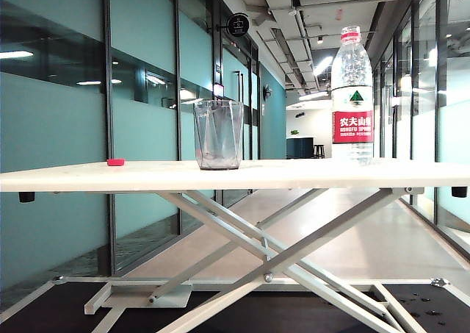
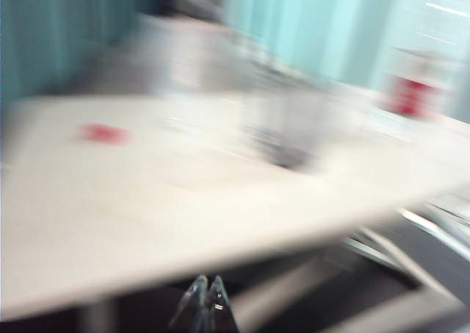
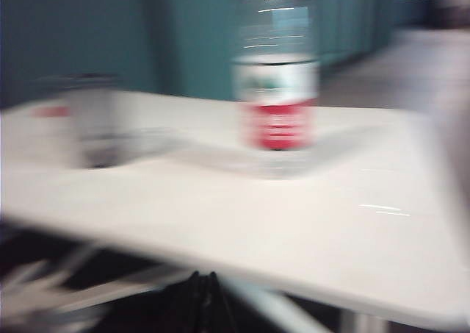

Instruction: Pick up the mineral water bottle on the table and pour water into the mug until it's half full.

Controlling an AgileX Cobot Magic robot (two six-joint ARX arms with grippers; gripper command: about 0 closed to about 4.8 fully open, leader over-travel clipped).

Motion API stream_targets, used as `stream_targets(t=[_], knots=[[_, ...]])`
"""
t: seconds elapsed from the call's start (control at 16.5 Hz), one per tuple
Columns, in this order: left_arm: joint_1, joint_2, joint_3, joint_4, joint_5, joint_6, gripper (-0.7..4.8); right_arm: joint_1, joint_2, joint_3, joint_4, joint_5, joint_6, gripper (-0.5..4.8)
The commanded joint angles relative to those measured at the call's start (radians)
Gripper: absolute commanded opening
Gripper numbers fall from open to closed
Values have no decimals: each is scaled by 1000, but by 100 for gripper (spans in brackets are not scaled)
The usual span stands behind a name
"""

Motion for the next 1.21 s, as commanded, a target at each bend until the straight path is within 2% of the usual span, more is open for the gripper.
stream_targets(t=[0.06,0.18,0.24,0.3,0.36,0.49,0.55,0.61,0.73,0.85,0.91,1.09,1.21], knots=[[0,1,2,2,109,-3,-5,3,0,-2,-1,-106,17,-5],[0,1,2,1,108,-3,-5,3,0,-2,14,-103,69,2],[0,1,2,1,108,-3,-5,3,0,-2,20,-89,69,31],[0,1,2,1,108,-3,-5,3,0,-2,38,-66,69,147],[0,1,2,1,108,-3,-5,3,0,1,57,-46,78,236],[0,1,2,2,108,-3,-5,3,6,19,61,-17,171,249],[0,1,2,2,108,-3,-5,3,28,47,46,-20,168,268],[0,1,2,2,108,-3,-5,3,65,76,52,-19,145,327],[-1,1,2,1,108,-3,-5,3,153,128,95,-4,92,382],[-1,1,2,2,108,-3,-5,2,294,168,222,8,83,479],[-1,1,2,2,108,-3,-5,2,402,188,322,-1,84,479],[-1,1,2,1,109,-3,-5,3,655,248,488,-5,84,479],[-1,1,2,1,108,-3,-5,2,901,333,619,-26,84,479]])
